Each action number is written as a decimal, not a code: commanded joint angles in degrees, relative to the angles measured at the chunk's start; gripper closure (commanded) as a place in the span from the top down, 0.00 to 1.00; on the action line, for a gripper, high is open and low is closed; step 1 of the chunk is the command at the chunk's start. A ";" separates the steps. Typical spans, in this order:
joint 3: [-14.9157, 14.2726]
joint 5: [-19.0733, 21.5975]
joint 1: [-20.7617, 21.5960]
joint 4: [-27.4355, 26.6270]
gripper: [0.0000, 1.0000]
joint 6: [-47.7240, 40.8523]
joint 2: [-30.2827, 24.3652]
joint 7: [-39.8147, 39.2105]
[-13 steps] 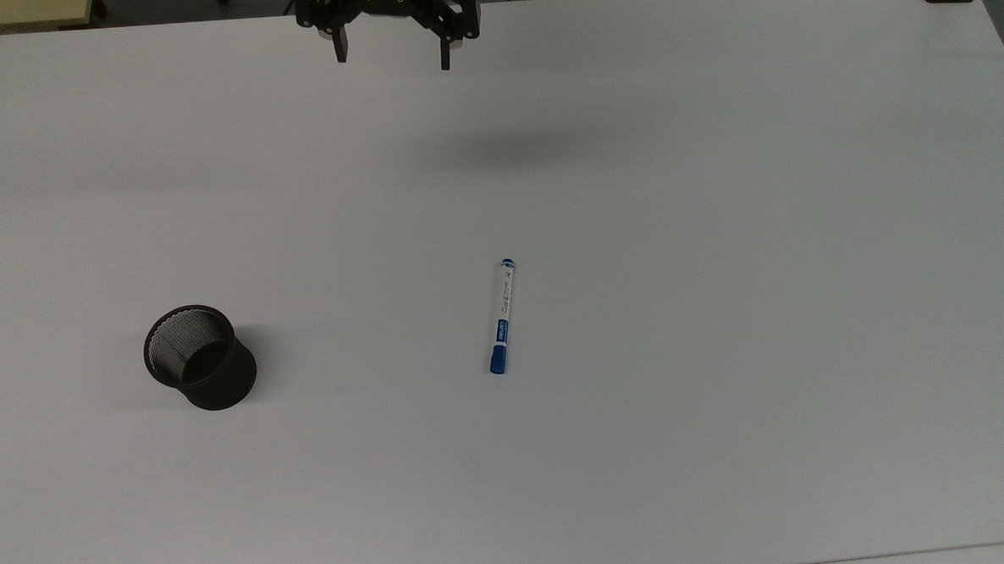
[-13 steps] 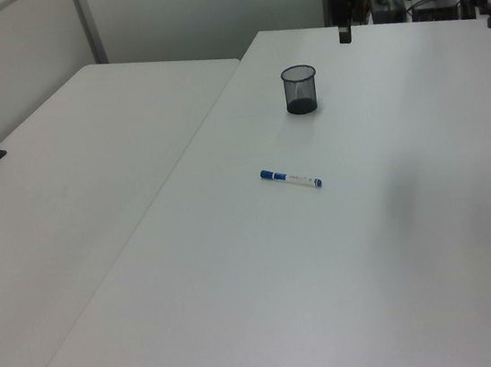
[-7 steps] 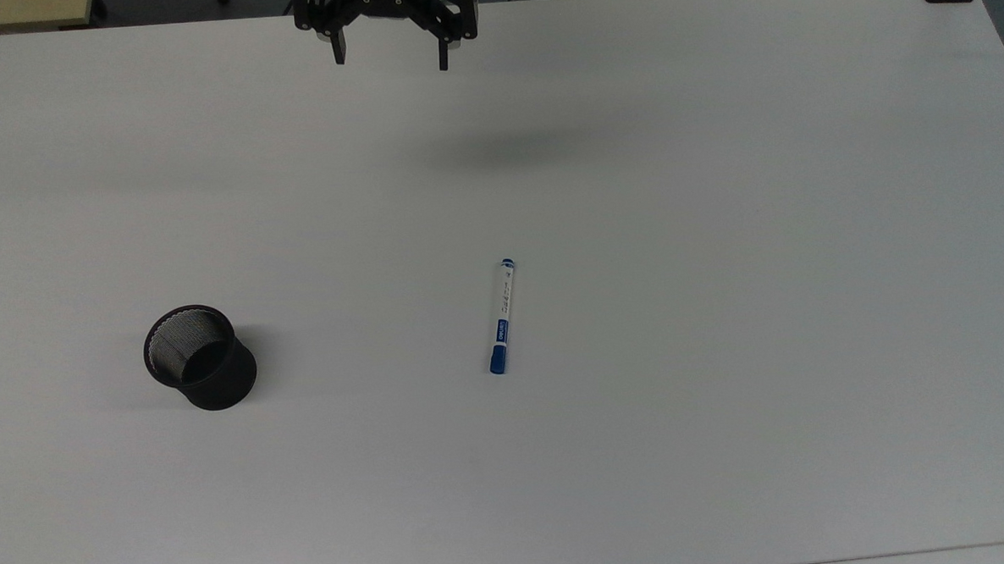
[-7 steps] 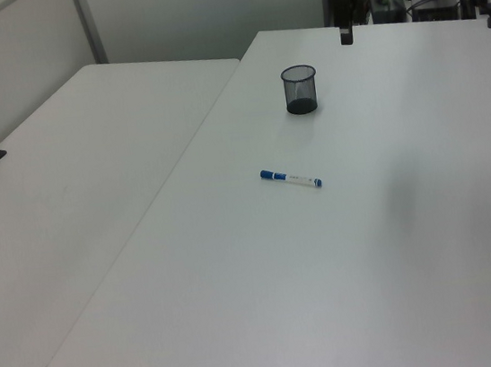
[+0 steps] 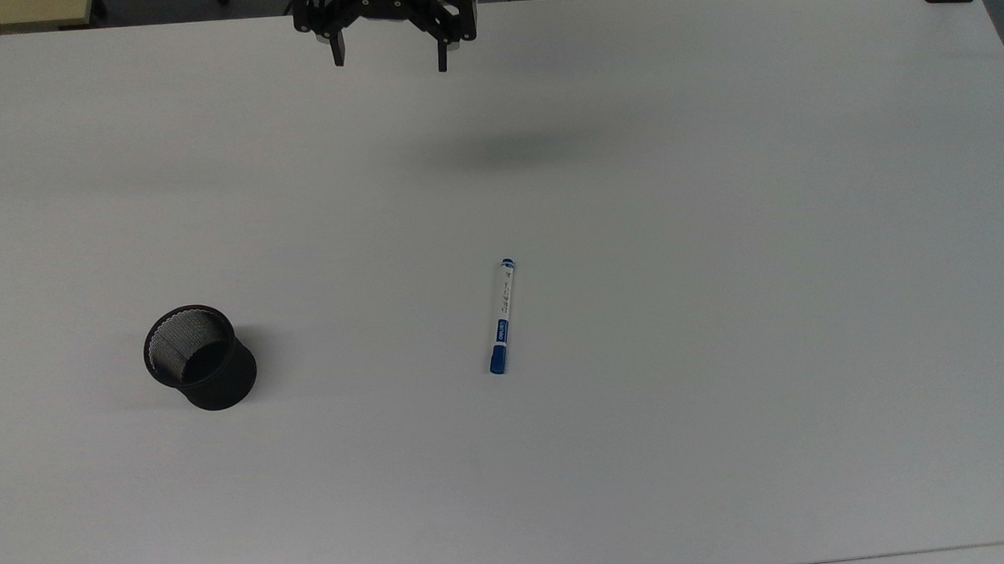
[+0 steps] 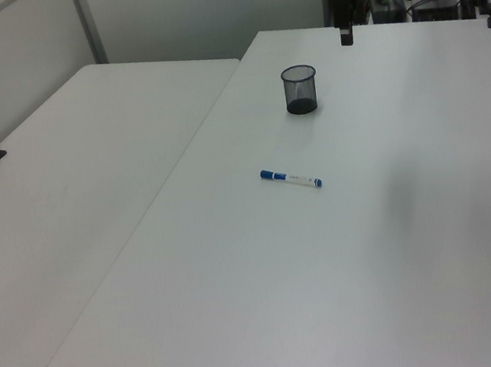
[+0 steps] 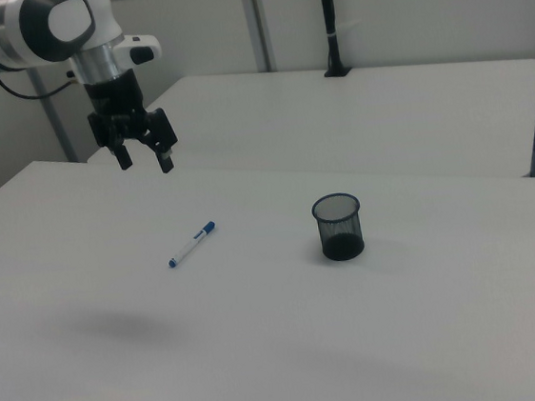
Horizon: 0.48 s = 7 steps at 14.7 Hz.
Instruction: Insert the marker
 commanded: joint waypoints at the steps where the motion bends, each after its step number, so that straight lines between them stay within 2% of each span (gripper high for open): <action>1: -0.19 -0.18 -0.31 0.42 1.00 5.35 3.58 -2.50; 4: 0.08 -0.27 0.48 0.95 1.00 12.03 8.06 -1.71; 5: -0.01 -0.09 1.88 0.95 1.00 15.53 9.99 -1.19; 7: -0.01 -0.44 3.20 0.95 1.00 20.37 13.86 4.23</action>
